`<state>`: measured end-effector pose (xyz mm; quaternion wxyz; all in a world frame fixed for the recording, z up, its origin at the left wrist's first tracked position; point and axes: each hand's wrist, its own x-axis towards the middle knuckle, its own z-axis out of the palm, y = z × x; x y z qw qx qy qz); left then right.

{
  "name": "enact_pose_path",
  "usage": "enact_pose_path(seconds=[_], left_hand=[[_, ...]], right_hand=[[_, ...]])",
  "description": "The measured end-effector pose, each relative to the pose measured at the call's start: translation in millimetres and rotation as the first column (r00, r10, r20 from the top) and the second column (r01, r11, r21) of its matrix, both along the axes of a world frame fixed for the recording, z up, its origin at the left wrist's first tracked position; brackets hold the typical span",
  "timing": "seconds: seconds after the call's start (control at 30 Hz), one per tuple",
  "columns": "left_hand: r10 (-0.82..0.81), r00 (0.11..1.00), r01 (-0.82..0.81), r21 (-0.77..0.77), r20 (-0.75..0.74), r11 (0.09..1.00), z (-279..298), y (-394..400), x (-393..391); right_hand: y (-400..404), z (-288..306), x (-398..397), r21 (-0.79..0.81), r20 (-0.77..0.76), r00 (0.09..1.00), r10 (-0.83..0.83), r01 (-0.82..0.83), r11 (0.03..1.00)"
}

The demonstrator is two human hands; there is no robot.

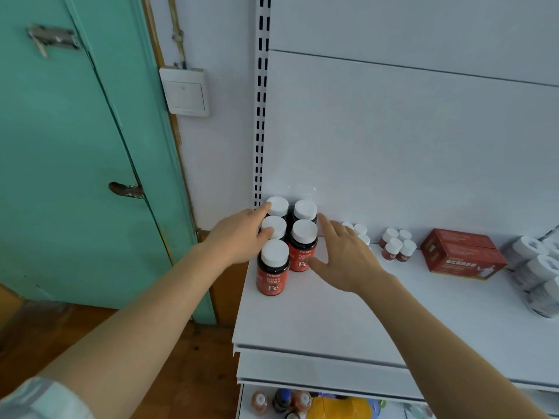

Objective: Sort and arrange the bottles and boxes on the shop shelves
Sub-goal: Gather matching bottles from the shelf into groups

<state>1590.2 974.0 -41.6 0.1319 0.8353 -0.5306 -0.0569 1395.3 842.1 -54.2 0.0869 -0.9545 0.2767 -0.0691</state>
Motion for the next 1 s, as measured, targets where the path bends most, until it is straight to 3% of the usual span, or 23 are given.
enact_pose_path(seconds=[0.17, 0.37, 0.57, 1.0], left_hand=[[-0.064, 0.996, 0.052, 0.173, 0.062, 0.983, 8, -15, 20], [-0.054, 0.992, 0.082, 0.273, -0.110, 0.958, 11, -26, 31], [-0.003, 0.952, 0.097, 0.292, -0.307, 0.952, 3, -30, 36], [-0.041, 0.940, 0.134, 0.257, -0.338, 0.957, 3, -33, 36]], right_hand=[[-25, 7, 18, -0.018, -0.179, 0.984, 0.002, -0.005, 1.000], [-42, -6, 40, 0.023, -0.247, 0.968, 0.029, -0.024, 0.999], [-39, -12, 44, 0.084, -0.207, 0.978, 0.033, -0.016, 0.996], [-28, -10, 54, 0.150, -0.215, 0.976, -0.042, 0.075, 0.986]])
